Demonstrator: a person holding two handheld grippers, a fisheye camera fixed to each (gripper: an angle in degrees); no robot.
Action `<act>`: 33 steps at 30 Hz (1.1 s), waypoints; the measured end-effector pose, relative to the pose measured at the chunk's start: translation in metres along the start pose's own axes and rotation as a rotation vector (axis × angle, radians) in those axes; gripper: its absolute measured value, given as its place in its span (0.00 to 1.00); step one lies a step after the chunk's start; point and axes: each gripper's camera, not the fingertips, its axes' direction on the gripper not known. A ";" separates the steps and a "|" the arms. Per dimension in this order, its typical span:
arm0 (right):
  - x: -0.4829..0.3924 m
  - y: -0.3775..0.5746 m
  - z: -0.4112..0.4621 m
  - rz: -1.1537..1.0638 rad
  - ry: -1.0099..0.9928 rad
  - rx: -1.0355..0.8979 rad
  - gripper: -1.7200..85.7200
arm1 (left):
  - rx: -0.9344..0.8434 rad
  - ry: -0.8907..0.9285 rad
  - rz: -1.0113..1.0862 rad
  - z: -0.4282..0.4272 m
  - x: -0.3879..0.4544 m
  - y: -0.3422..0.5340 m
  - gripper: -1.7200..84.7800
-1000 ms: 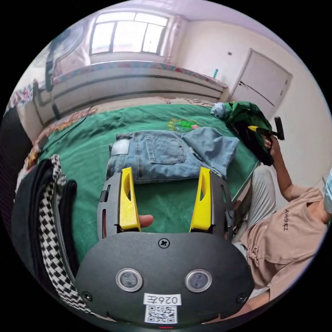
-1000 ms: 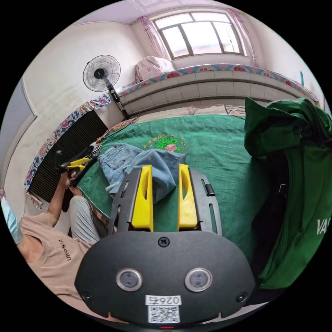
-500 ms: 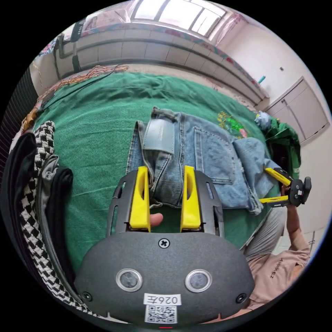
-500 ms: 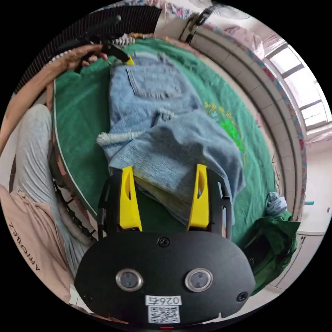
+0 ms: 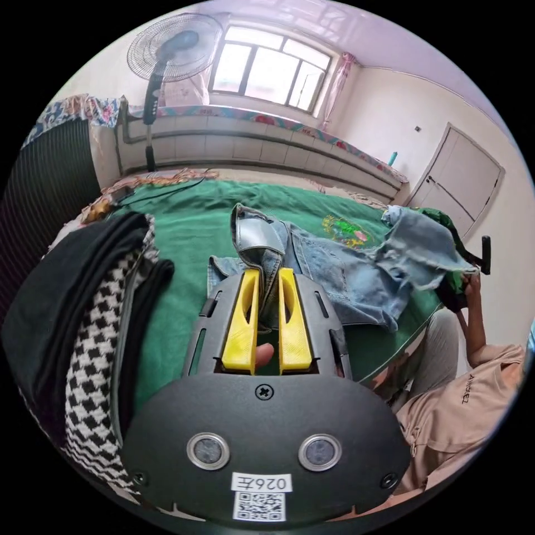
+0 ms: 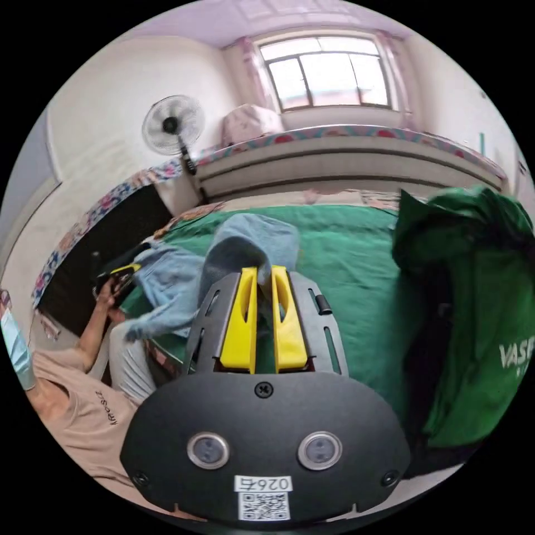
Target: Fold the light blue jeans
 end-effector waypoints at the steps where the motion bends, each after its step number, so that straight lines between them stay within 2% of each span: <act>1: 0.019 0.010 -0.003 0.051 0.051 -0.017 0.03 | -0.017 -0.024 -0.024 0.001 -0.009 0.010 0.12; 3: 0.085 0.056 -0.022 0.274 0.196 -0.017 0.05 | 0.018 -0.035 -0.097 -0.012 -0.034 0.048 0.13; 7: 0.104 0.112 -0.058 0.357 0.145 0.123 0.08 | 0.246 0.033 -0.094 -0.045 -0.034 0.070 0.16; 10: 0.069 0.114 -0.045 0.227 0.145 0.108 0.09 | 0.230 0.029 -0.021 -0.023 -0.014 0.041 0.22; 15: -0.023 0.084 0.045 -0.096 0.052 -0.101 0.15 | -0.011 0.050 0.099 0.107 0.025 -0.030 0.30; 17: -0.044 0.074 0.088 -0.166 0.028 -0.210 0.19 | -0.113 0.037 0.128 0.160 0.037 -0.048 0.29; 19: -0.058 0.067 0.135 -0.209 0.018 -0.328 0.21 | -0.252 0.015 0.156 0.215 0.046 -0.061 0.21; 20: -0.063 0.065 0.168 -0.228 0.021 -0.405 0.22 | -0.354 -0.057 0.150 0.250 0.050 -0.065 0.19; 23: -0.065 0.071 0.249 -0.288 0.111 -0.654 0.17 | -0.362 -0.032 0.159 0.263 0.050 -0.073 0.10; 24: -0.065 0.072 0.256 -0.328 0.131 -0.662 0.14 | -0.331 0.004 0.162 0.257 0.045 -0.072 0.06; 26: -0.057 0.072 0.241 -0.304 0.105 -0.622 0.03 | -0.271 0.053 0.161 0.244 0.036 -0.068 0.05; 33: 0.012 0.116 0.101 -0.084 0.059 -0.205 0.00 | -0.037 0.291 0.160 0.194 0.002 -0.031 0.03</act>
